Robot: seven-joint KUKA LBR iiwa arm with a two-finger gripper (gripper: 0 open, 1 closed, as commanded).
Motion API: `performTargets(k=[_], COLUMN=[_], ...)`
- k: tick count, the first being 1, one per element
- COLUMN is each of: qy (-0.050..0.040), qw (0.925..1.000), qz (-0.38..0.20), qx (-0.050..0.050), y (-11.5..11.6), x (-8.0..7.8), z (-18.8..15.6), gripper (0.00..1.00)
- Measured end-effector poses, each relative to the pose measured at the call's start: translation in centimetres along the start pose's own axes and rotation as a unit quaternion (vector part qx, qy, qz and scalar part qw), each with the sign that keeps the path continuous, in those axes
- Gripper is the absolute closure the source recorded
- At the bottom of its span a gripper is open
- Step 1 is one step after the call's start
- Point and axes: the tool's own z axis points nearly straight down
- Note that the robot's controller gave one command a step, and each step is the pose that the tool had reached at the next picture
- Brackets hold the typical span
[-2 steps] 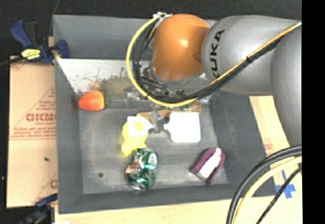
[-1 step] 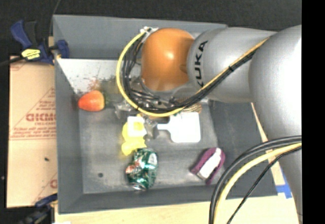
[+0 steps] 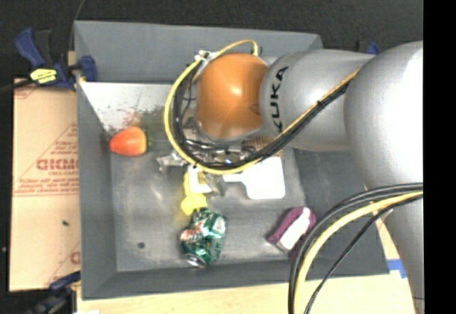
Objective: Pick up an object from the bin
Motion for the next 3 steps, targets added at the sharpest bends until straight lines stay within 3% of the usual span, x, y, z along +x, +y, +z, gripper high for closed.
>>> performTargets(k=[1, 3], qy=[0.0011, -0.0006], qw=[0.9914, 0.9916], qz=[-0.131, -0.129], qx=[-0.004, -0.003], y=[1.24, 1.21], x=[-0.27, -0.30], z=[-0.08, -0.69], gripper=[1.00, 1.00])
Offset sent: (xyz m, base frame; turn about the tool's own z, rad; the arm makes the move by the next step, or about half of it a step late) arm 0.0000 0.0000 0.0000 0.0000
